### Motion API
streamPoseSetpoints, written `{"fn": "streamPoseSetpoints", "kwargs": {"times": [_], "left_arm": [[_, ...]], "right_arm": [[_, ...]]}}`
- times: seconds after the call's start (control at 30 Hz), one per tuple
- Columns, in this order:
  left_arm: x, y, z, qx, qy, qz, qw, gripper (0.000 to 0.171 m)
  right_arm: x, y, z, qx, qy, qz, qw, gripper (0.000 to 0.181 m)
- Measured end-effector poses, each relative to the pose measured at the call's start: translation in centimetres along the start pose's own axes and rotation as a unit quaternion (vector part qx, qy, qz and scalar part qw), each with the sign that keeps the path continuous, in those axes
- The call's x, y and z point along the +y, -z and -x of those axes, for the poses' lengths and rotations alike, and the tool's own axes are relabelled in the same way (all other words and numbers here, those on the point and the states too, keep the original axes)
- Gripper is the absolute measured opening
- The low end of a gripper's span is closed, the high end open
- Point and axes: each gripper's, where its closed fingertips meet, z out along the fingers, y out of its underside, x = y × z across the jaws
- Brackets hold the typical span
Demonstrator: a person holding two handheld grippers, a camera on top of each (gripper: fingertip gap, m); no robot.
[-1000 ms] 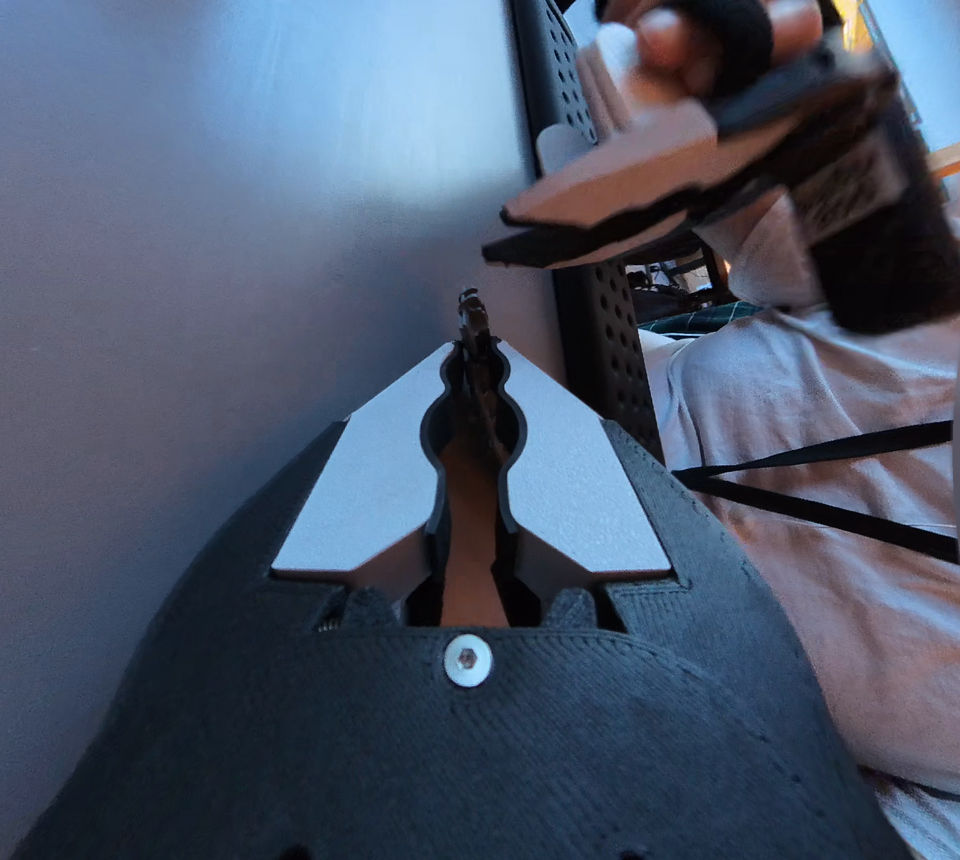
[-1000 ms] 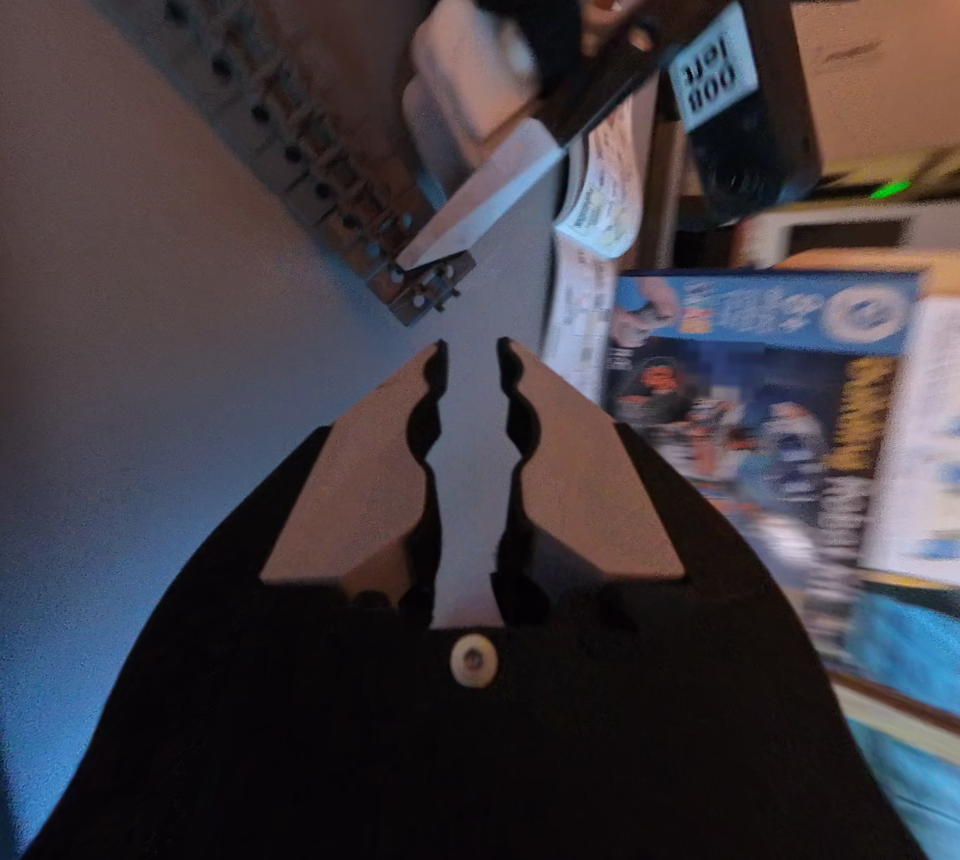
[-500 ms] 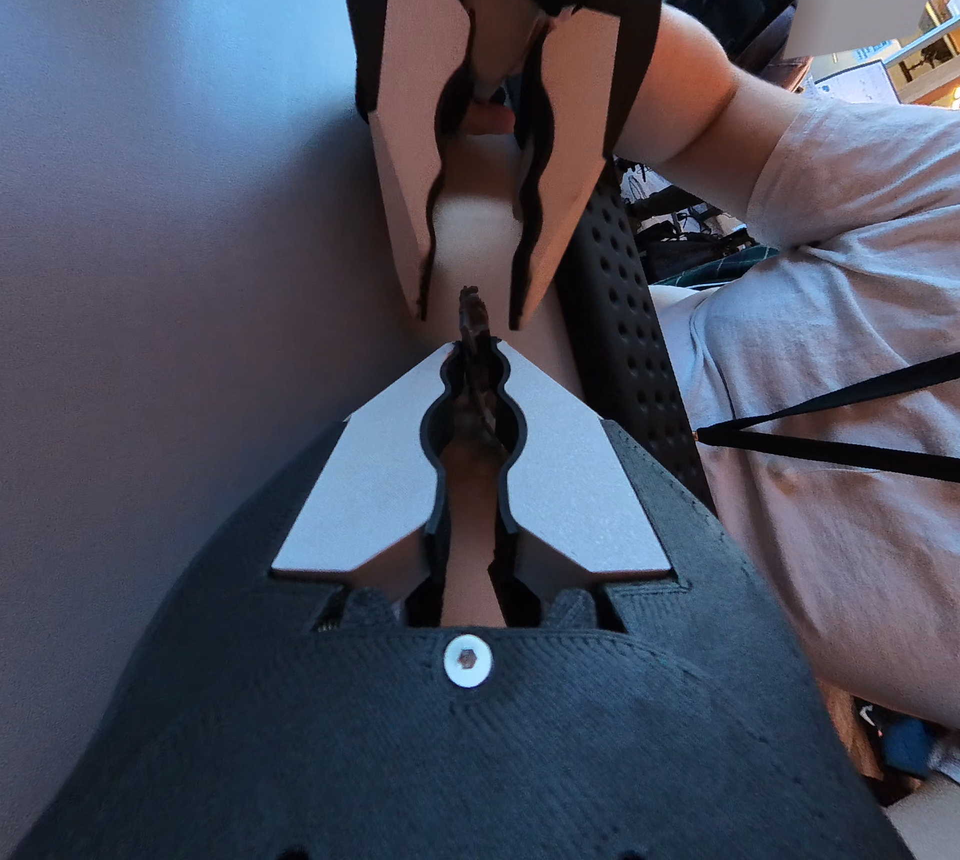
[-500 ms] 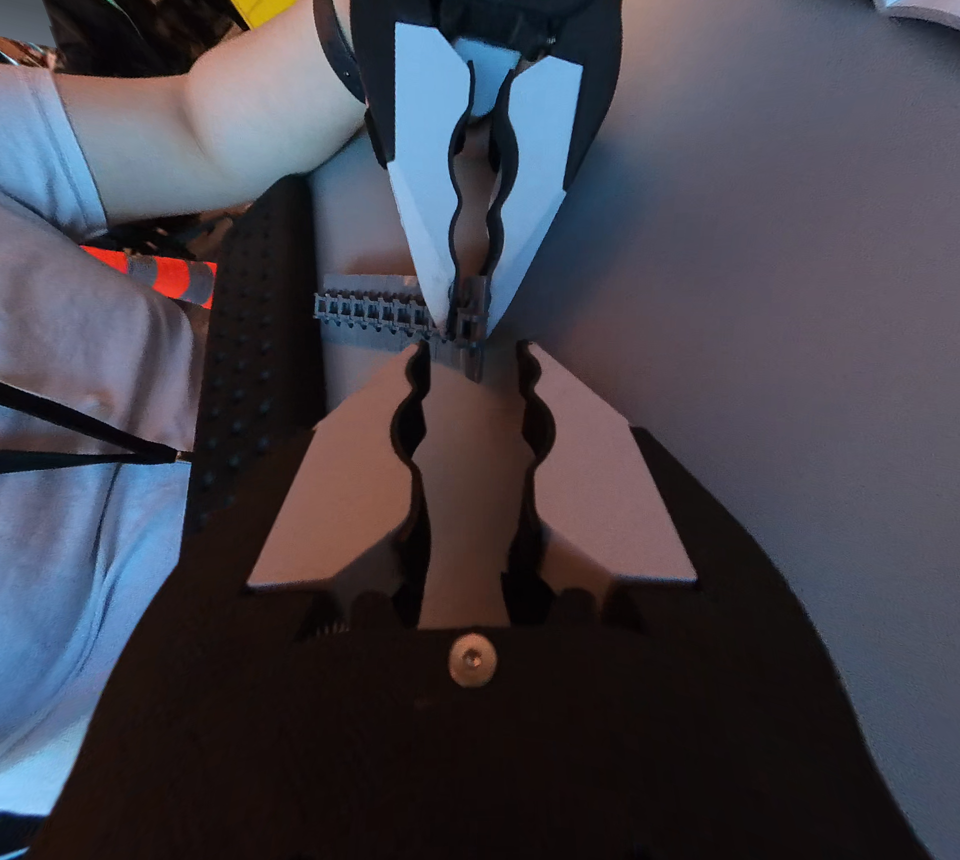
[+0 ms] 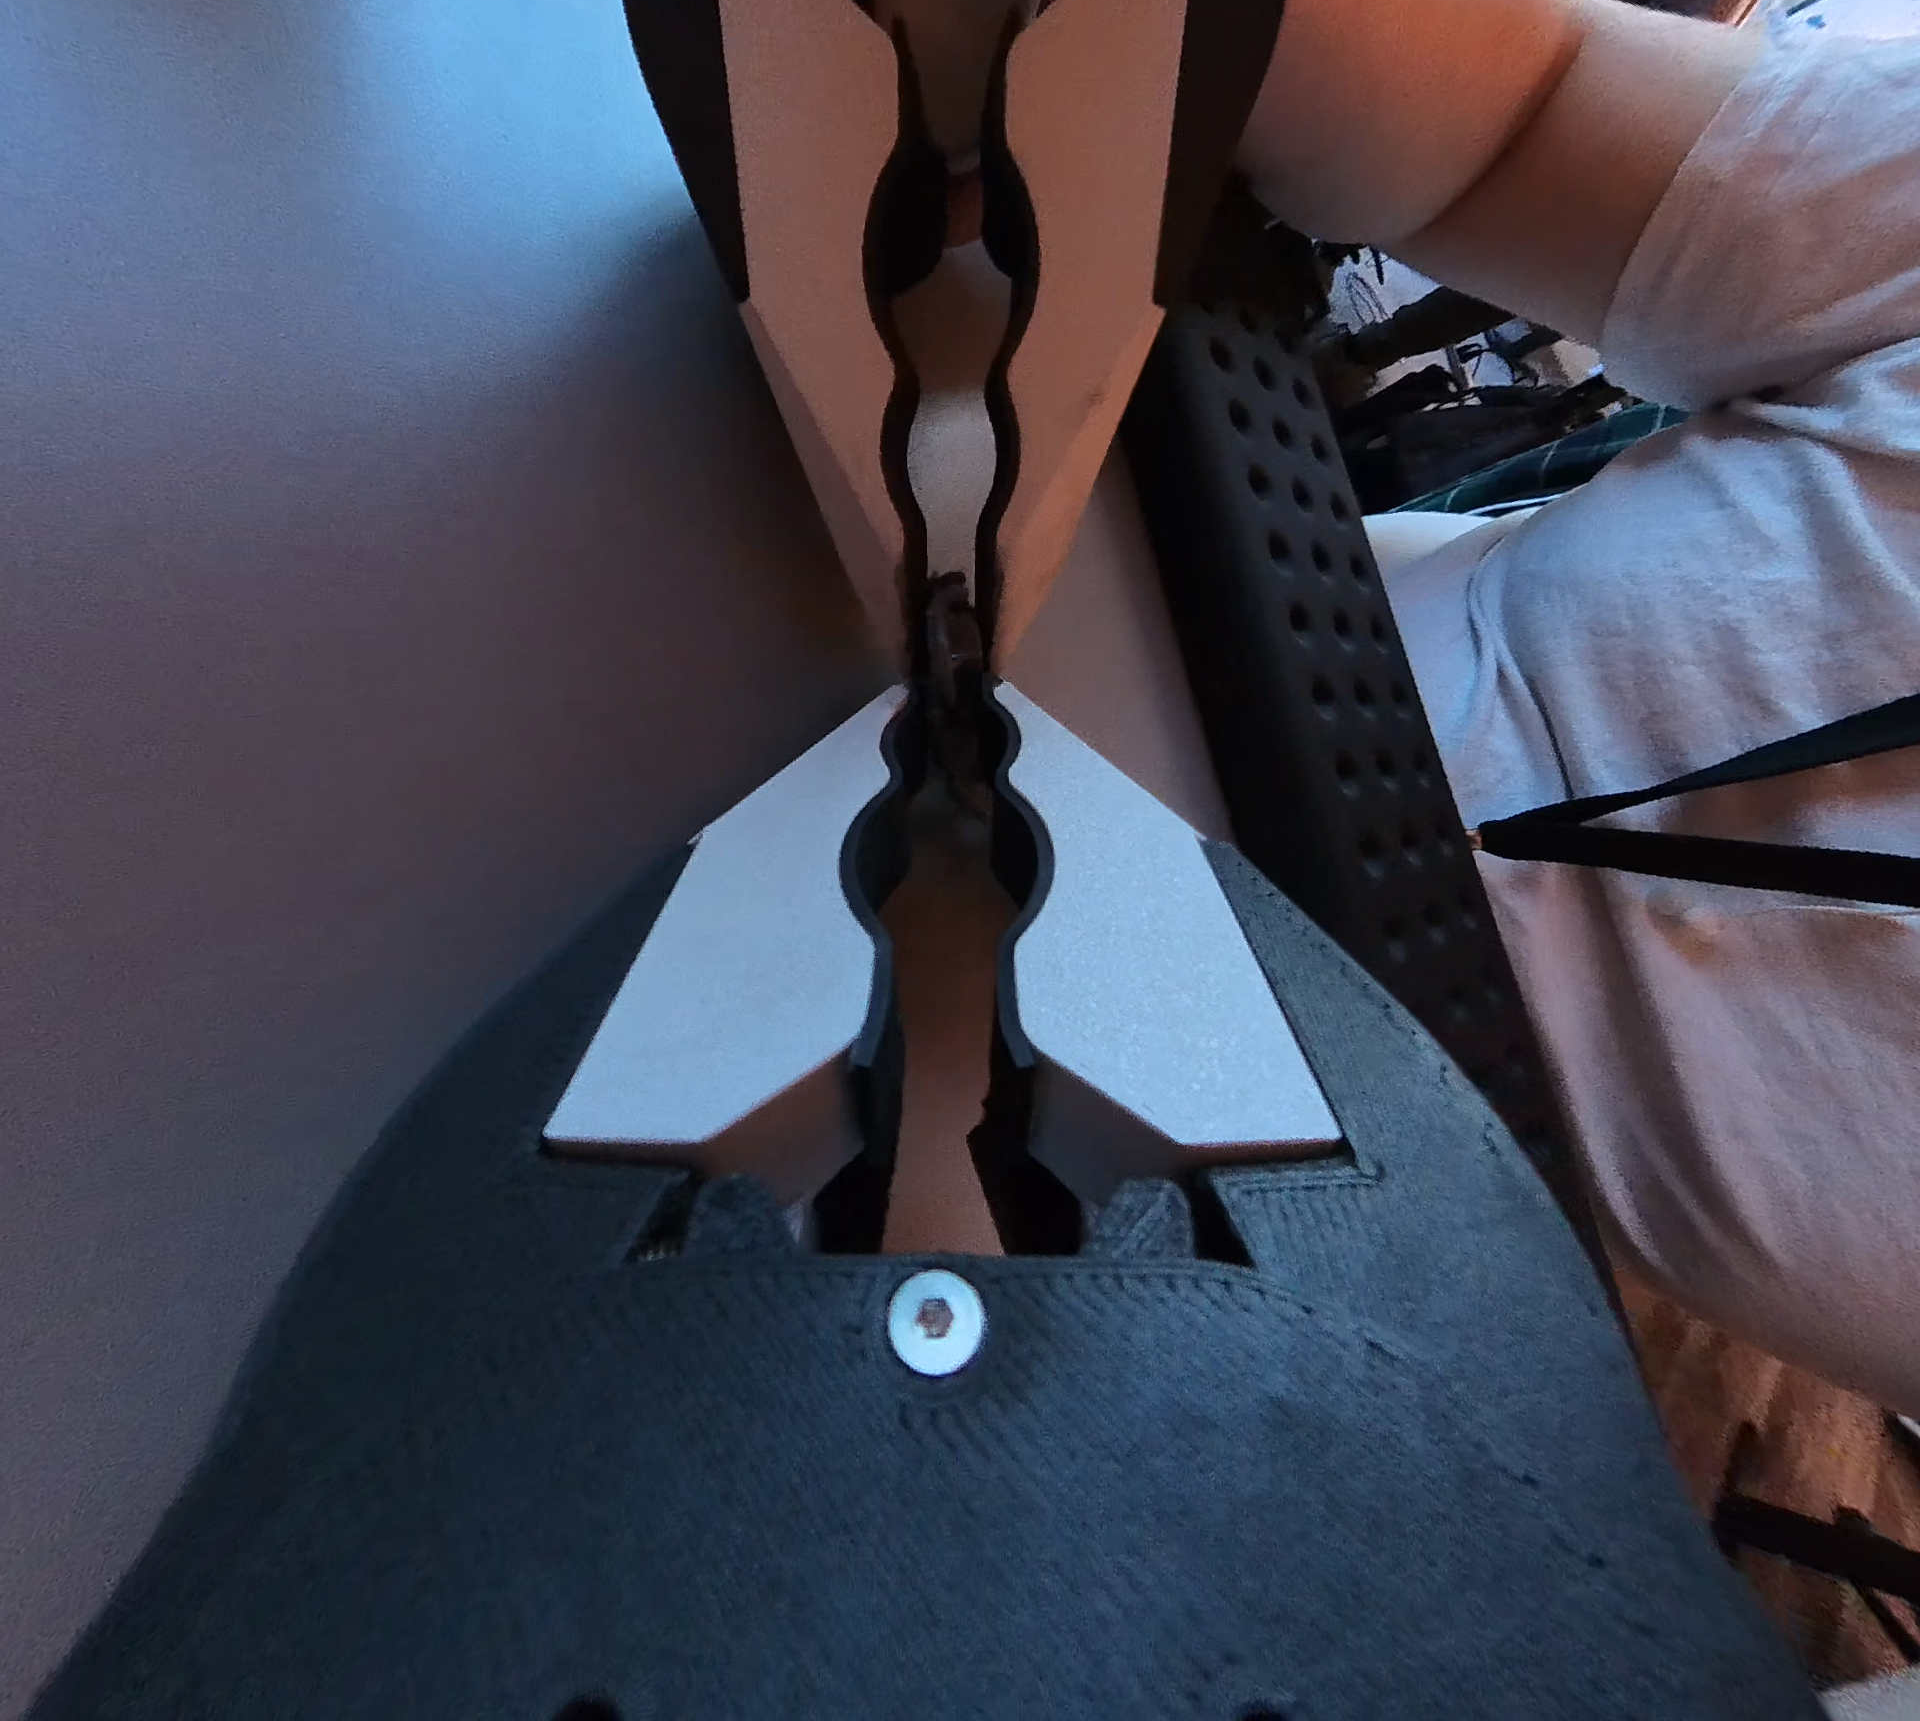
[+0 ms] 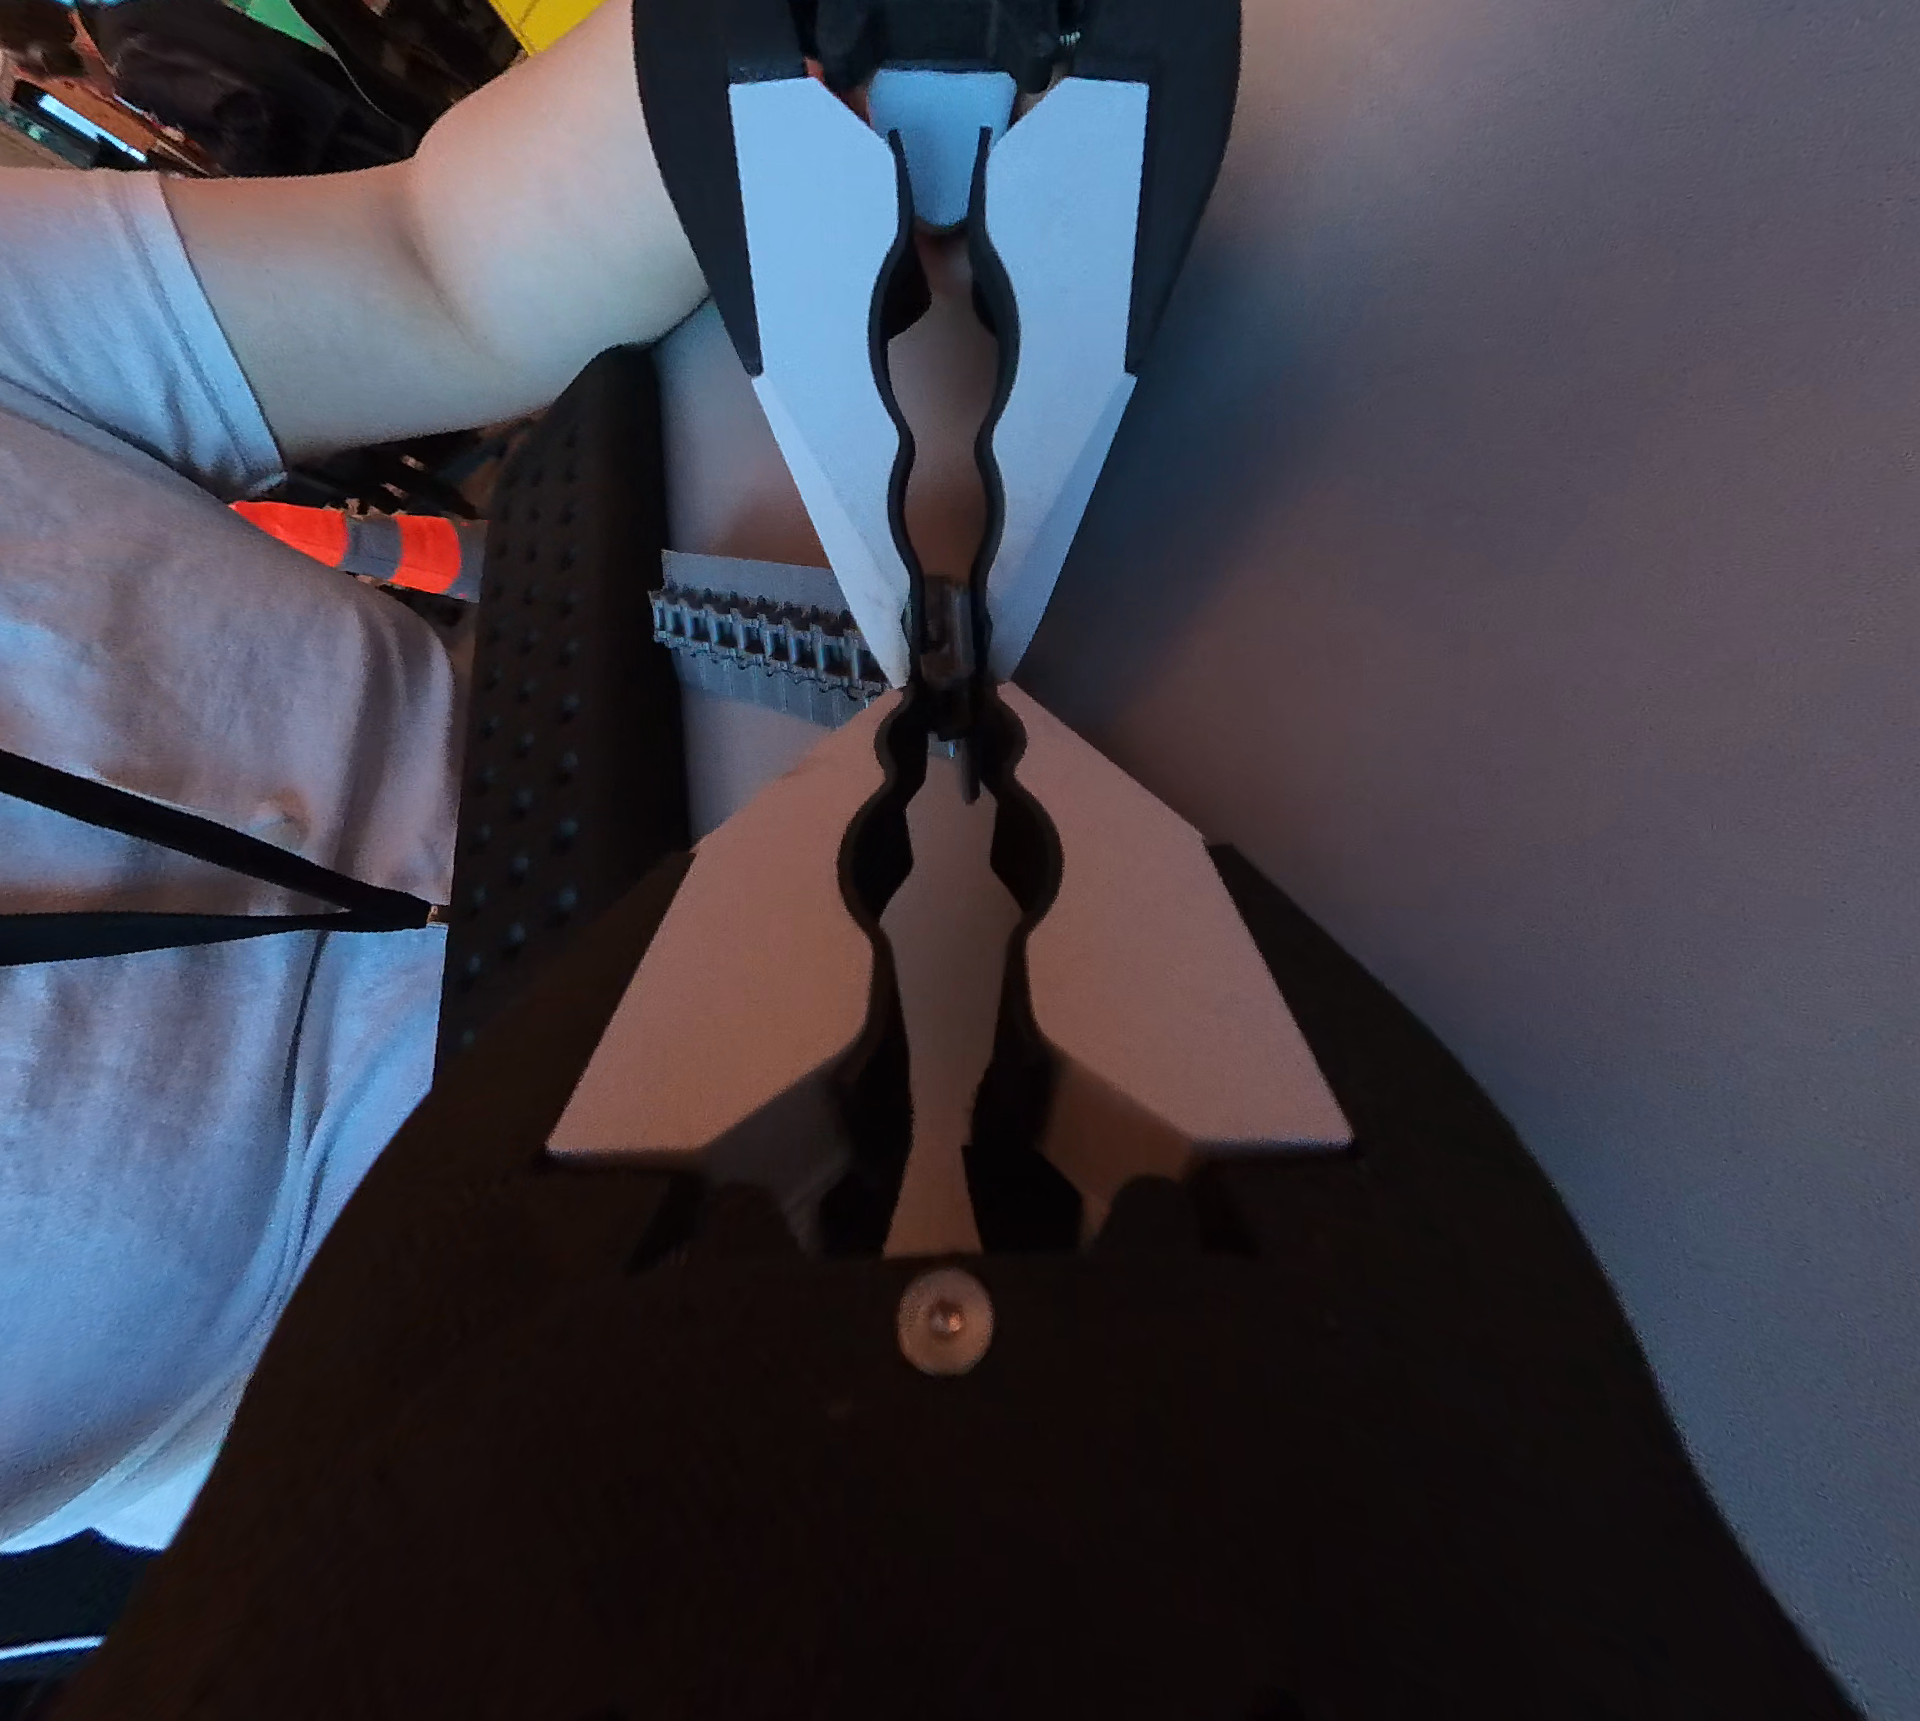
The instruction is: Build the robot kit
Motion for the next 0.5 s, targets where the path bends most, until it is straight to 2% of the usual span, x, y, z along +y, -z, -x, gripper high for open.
{"fn": "streamPoseSetpoints", "kwargs": {"times": [0.27, 0.4, 0.5], "left_arm": [[-0.08, 0.02, 0.23, -0.014, 0.005, -0.008, 1.0, 0.007], [-0.2, 0.06, 0.48, -0.028, 0.009, -0.016, 0.999, 0.007], [-0.28, 0.01, 0.43, -0.04, 0.001, -0.017, 0.999, 0.007]], "right_arm": [[-0.1, 0.05, -0.29, 0.009, -0.021, -0.008, 1.0, 0.007], [-0.24, 0.19, -0.67, 0.05, -0.008, -0.01, 0.999, 0.007], [-0.24, 0.12, -0.74, 0.05, -0.028, -0.016, 0.998, 0.007]]}}
